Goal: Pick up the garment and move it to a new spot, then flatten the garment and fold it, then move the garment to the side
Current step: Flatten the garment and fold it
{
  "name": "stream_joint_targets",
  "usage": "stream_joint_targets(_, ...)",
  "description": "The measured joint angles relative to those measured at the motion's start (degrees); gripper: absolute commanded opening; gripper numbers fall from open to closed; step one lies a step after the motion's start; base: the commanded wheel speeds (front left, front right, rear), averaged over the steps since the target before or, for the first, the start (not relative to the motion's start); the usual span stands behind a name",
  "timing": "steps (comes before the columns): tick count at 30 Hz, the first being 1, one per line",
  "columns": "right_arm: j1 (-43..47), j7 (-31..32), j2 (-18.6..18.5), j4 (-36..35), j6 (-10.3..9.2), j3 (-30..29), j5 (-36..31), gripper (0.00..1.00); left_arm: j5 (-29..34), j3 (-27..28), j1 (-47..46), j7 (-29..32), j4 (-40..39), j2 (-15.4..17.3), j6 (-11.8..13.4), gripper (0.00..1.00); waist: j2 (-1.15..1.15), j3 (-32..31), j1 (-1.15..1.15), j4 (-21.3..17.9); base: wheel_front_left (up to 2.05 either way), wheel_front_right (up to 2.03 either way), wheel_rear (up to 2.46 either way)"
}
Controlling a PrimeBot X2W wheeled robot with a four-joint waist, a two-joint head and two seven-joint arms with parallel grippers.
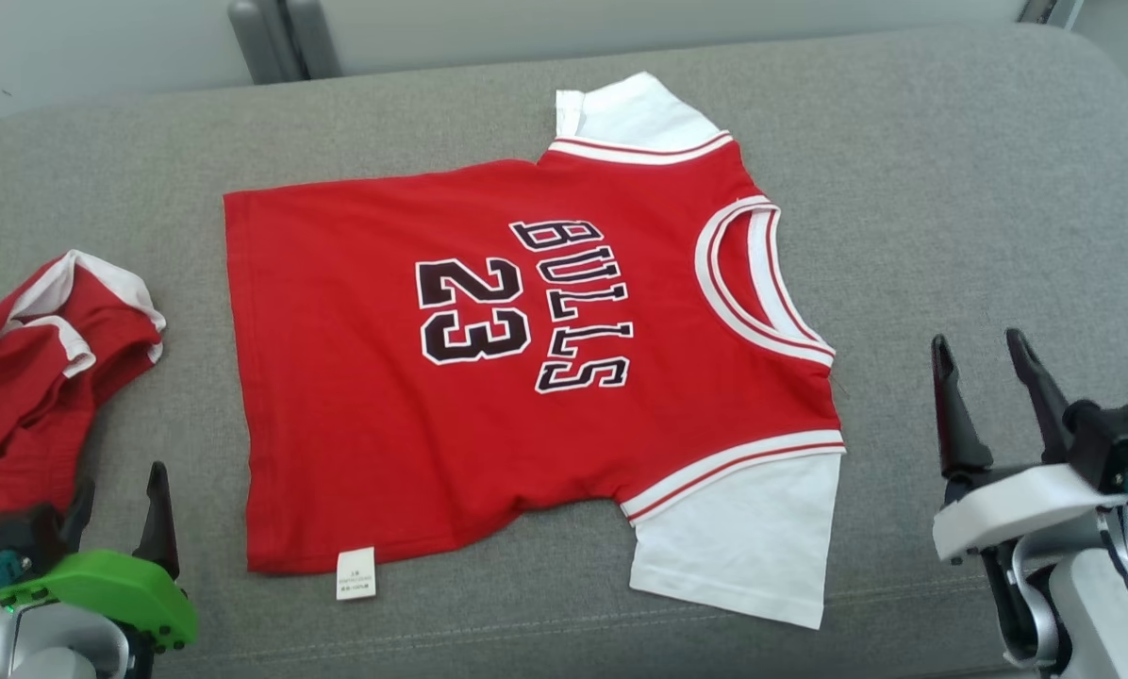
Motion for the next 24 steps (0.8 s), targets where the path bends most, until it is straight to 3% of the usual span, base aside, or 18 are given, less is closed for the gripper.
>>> stream_joint_targets(3, 3.7, 0.0, 1.4, -0.4, -0.07, 0.2, 0.1, 1.00, -0.1, 1.5, 4.2, 0.0, -2.0, -0.1, 0.6, 1.00, 0.00, -2.5, 0.00, 0.1, 0.00, 0.00, 0.00)
stream_joint_targets(12, 12.6, 0.0, 0.8, -2.7, -0.57, -1.1, -0.2, 1.00, 0.1, 4.1, 12.8, 0.0, -10.5, -1.5, 2.2, 1.00, 0.00, -8.6, -0.01, -0.3, 0.00, 0.00, 0.00)
stream_joint_targets(24, 16.7, 0.0, 1.2, -6.3, -0.97, -1.6, -1.2, 1.00, 2.0, 5.5, 18.6, 0.0, -19.2, -1.5, 3.6, 1.00, 0.00, -9.5, 0.00, -1.2, 0.00, 0.00, 0.00)
